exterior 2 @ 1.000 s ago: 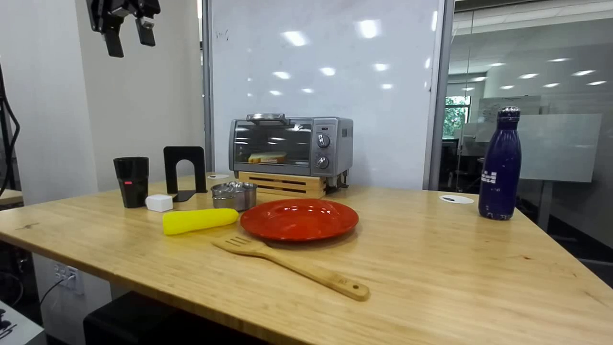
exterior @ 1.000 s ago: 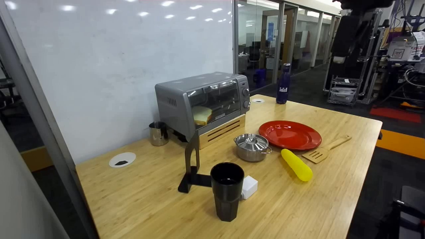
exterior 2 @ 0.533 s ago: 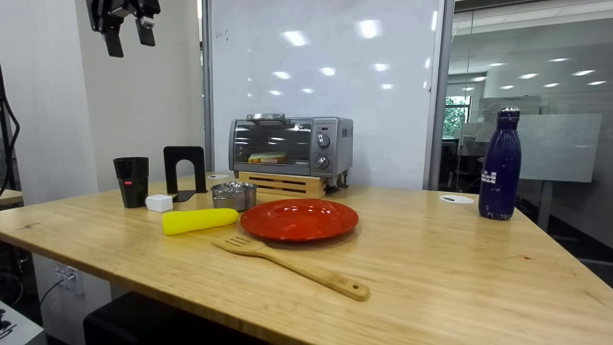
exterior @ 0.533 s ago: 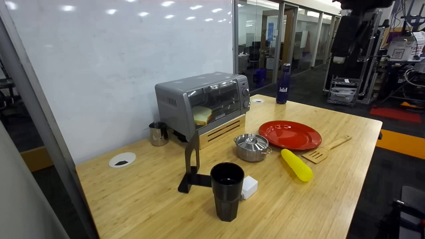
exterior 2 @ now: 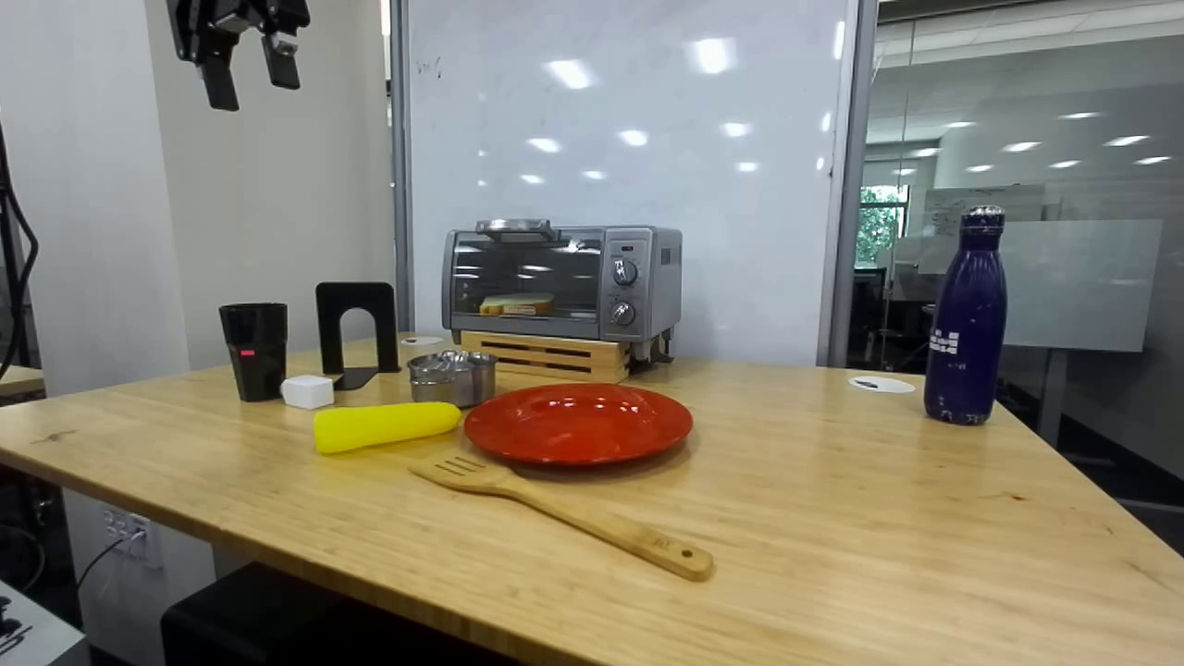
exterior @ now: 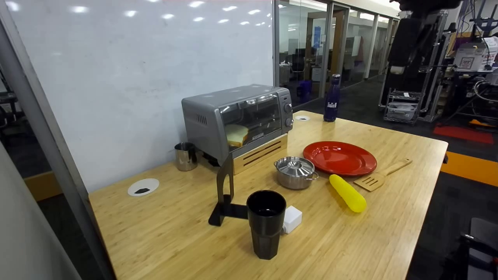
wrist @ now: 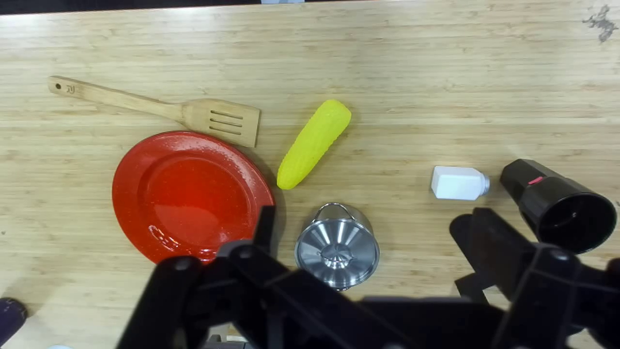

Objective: Pick the lid on the pot and put it on the counter

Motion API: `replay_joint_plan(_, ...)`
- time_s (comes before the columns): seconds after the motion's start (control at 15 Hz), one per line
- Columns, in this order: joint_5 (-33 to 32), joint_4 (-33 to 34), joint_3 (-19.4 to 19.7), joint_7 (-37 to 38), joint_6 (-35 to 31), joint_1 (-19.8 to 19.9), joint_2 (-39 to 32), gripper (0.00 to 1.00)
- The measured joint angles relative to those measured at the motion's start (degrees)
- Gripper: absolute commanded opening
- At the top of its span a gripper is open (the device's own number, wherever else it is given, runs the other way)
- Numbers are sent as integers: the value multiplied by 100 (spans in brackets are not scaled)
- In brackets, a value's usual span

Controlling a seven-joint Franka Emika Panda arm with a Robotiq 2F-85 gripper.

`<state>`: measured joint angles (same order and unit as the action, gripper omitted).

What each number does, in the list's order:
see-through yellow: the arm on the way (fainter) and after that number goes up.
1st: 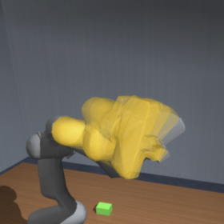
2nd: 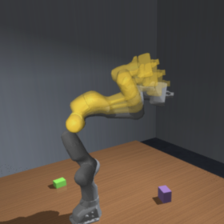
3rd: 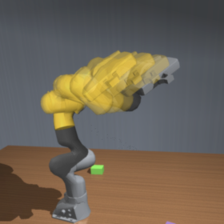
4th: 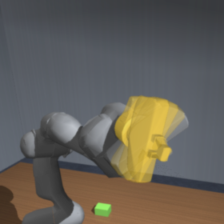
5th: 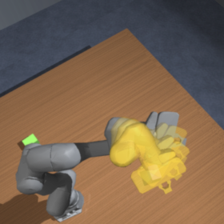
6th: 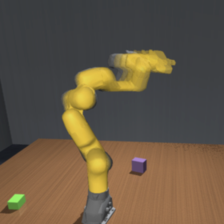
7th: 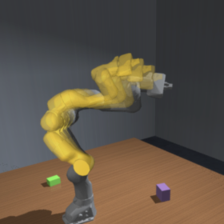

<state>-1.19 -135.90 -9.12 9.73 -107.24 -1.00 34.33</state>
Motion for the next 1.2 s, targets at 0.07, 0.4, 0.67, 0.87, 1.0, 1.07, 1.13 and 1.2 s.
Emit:
replay_joint_plan(0.07,0,0,0,0,0,0,0,100)
replay_joint_plan(0.4,0,0,0,0,0,0,0,100)
replay_joint_plan(0.67,0,0,0,0,0,-1,0,100)
replay_joint_plan(0.87,-29,-24,114,-200,-86,-6,-39,100)
replay_joint_plan(1.0,-30,-64,446,-743,-387,-4,-138,100)
replay_joint_plan(1.07,-29,-67,677,-1109,-573,-6,-232,100)
replay_joint_plan(1.13,-29,-65,924,-1540,-784,-5,-350,100)
replay_joint_plan(1.2,-29,-54,1166,-1998,-1002,-6,-494,100)
